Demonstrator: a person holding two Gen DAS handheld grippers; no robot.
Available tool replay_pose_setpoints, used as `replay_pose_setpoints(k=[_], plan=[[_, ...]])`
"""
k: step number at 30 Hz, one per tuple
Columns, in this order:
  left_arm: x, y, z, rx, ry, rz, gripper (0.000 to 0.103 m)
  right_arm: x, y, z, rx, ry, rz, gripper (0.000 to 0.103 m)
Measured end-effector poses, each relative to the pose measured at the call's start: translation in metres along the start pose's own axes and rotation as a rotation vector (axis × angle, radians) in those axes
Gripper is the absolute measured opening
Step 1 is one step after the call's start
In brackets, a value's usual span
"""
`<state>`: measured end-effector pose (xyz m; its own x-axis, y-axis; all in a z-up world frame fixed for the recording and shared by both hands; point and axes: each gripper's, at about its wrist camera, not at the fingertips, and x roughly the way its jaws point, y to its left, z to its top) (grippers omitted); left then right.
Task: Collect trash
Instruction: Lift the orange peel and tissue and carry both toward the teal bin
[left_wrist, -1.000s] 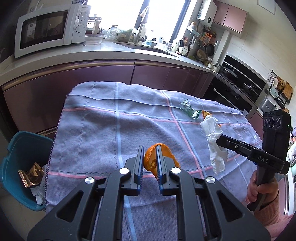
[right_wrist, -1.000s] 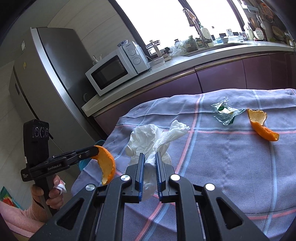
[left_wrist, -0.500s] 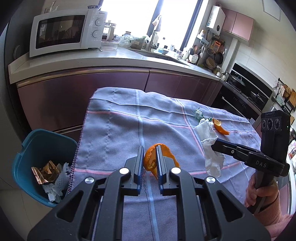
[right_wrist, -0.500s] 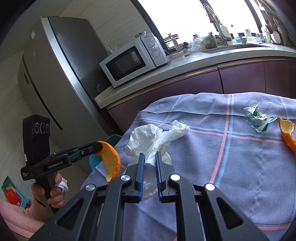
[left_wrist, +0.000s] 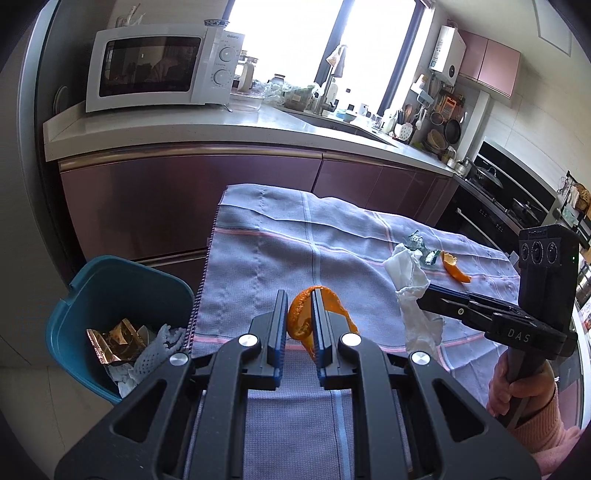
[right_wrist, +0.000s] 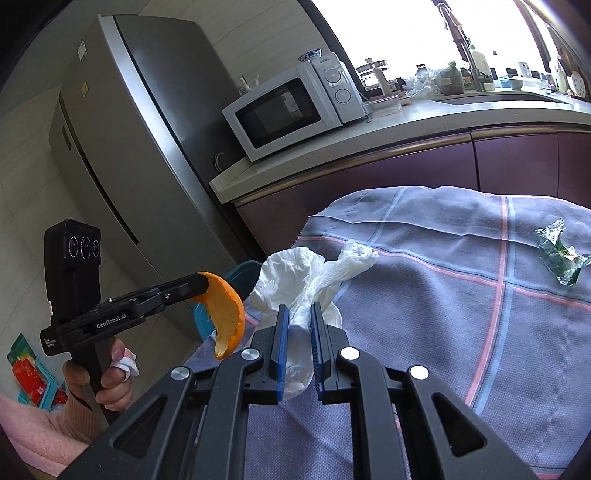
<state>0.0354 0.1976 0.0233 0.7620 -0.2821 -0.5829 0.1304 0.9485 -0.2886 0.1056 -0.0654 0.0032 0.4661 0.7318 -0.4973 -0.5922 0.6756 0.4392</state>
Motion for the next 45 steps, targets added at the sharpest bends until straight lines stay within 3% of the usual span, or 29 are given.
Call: replay_pose_setpoints(k=[45], plan=[[-0.043,0.064,0.003,-0.089,-0.078,0.129,0.013,0.065,0.066,0.023,-0.157,0.095,0.085,0.011]])
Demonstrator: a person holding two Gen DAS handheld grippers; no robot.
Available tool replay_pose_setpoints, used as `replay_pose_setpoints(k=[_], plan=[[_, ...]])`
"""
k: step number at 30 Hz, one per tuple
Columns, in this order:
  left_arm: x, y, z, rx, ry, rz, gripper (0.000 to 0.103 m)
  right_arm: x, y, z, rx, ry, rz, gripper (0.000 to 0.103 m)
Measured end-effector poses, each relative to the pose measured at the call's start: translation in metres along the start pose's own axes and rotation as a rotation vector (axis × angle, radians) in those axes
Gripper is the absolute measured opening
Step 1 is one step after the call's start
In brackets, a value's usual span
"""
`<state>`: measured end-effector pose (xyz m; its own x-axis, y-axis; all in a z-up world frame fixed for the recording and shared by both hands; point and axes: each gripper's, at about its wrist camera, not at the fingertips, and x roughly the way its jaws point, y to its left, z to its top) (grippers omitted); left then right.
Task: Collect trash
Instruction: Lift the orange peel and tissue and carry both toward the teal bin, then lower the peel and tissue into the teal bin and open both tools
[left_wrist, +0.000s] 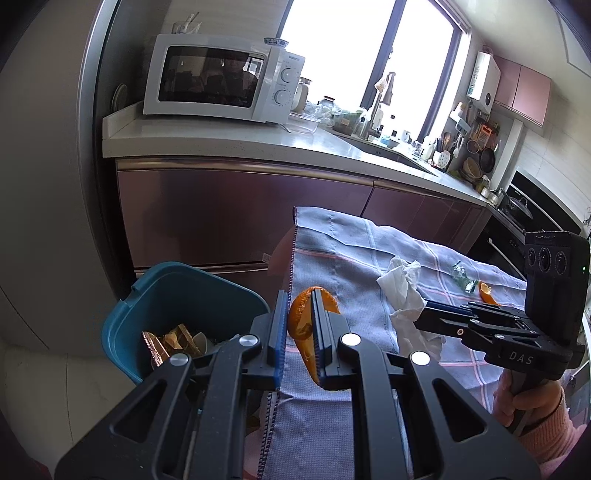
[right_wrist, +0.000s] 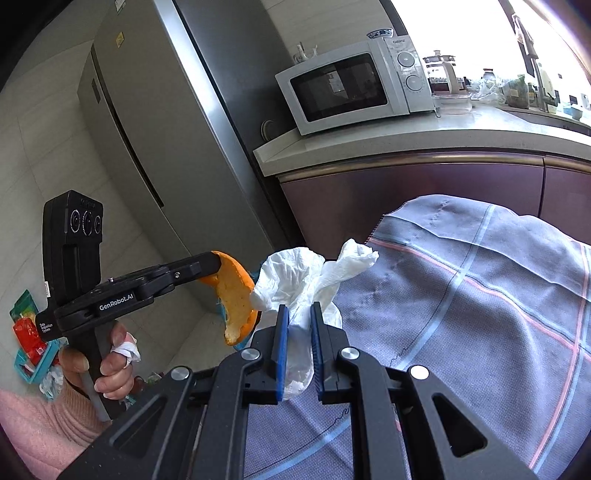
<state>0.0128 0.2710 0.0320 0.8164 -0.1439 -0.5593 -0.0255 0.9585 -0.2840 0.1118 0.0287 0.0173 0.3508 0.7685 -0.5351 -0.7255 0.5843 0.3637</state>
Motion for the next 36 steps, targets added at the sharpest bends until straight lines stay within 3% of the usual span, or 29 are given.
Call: replay_pose_setpoints(k=[36], plan=[[0.007,0.06,0.004,-0.078,-0.01,0.128,0.013,0.067,0.026,0.031,-0.081,0.096,0.05,0.011]])
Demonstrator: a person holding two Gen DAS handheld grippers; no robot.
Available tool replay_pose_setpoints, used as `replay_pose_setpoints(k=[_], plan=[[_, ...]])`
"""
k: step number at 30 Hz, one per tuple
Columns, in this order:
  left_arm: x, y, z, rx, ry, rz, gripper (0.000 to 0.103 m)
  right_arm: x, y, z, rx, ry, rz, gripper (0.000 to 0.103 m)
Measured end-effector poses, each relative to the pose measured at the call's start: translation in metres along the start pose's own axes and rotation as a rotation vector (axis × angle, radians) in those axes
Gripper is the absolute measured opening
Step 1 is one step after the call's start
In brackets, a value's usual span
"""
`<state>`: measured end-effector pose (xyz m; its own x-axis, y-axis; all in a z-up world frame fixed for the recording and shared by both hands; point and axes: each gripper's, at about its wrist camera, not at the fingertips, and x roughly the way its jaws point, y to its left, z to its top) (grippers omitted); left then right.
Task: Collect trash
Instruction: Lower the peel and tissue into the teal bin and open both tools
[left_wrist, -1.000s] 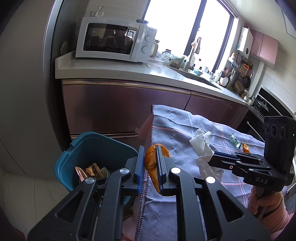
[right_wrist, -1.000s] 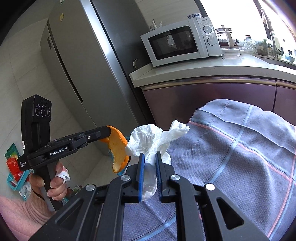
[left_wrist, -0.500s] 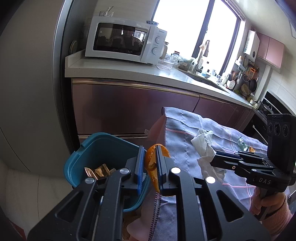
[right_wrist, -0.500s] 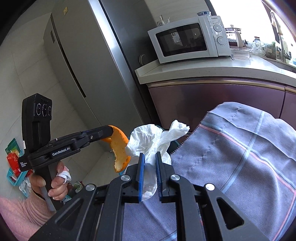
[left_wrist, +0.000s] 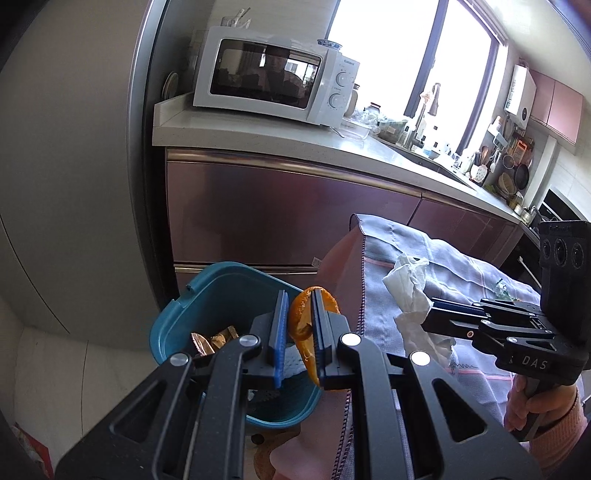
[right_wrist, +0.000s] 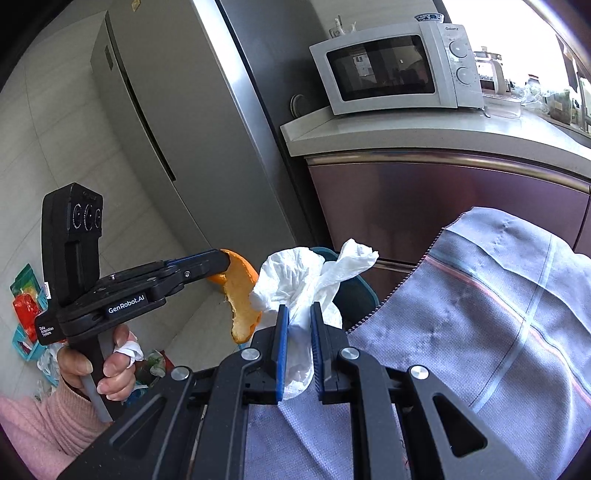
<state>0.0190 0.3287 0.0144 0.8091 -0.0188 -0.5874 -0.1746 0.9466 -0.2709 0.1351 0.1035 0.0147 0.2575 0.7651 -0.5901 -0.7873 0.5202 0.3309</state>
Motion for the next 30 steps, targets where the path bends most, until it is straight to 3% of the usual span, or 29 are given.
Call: replay_pose_setpoints(k=[30], plan=[[0.035,0.024,-0.003,-0.042,0.041,0.065,0.013,0.065,-0.001,0.015,-0.001,0.097,0.005,0.011]])
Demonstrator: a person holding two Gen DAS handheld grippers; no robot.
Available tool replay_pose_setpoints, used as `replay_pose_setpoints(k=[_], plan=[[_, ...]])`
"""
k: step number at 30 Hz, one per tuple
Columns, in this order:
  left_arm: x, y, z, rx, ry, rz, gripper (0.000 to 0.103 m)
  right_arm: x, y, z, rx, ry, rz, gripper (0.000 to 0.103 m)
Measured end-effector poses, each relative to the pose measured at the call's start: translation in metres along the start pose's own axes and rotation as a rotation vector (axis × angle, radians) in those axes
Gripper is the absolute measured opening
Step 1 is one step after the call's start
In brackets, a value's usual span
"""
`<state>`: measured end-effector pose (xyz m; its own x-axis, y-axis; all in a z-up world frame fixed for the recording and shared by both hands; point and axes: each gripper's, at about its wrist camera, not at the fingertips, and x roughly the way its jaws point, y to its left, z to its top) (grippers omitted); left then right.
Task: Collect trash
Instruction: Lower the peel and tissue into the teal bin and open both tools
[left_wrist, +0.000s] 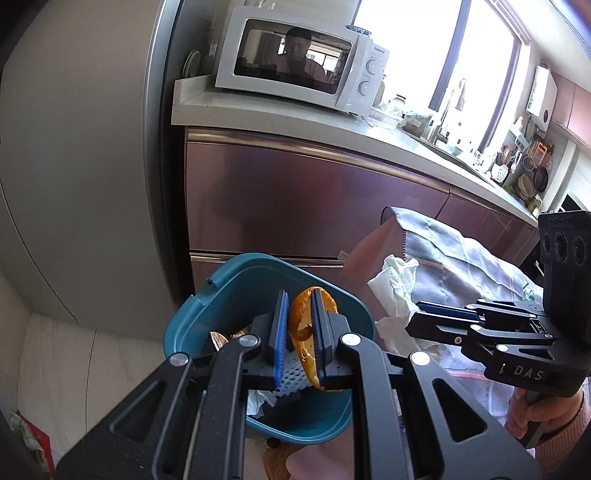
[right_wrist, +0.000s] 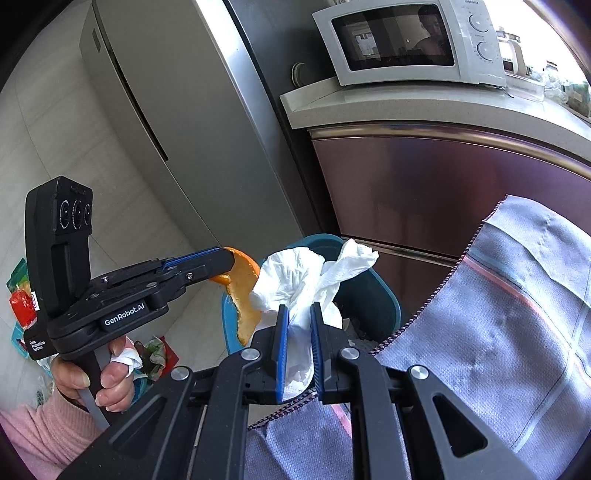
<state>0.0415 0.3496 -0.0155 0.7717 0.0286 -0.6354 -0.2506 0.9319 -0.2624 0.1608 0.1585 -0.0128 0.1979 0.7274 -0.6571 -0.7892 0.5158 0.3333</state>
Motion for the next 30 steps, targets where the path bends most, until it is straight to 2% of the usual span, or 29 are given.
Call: replay_pose_setpoints(k=[30], plan=[[0.052,0.007,-0.01,-0.023,0.082,0.048,0.013,0.066,-0.01,0.021,0.021,0.12,-0.028,0.011]])
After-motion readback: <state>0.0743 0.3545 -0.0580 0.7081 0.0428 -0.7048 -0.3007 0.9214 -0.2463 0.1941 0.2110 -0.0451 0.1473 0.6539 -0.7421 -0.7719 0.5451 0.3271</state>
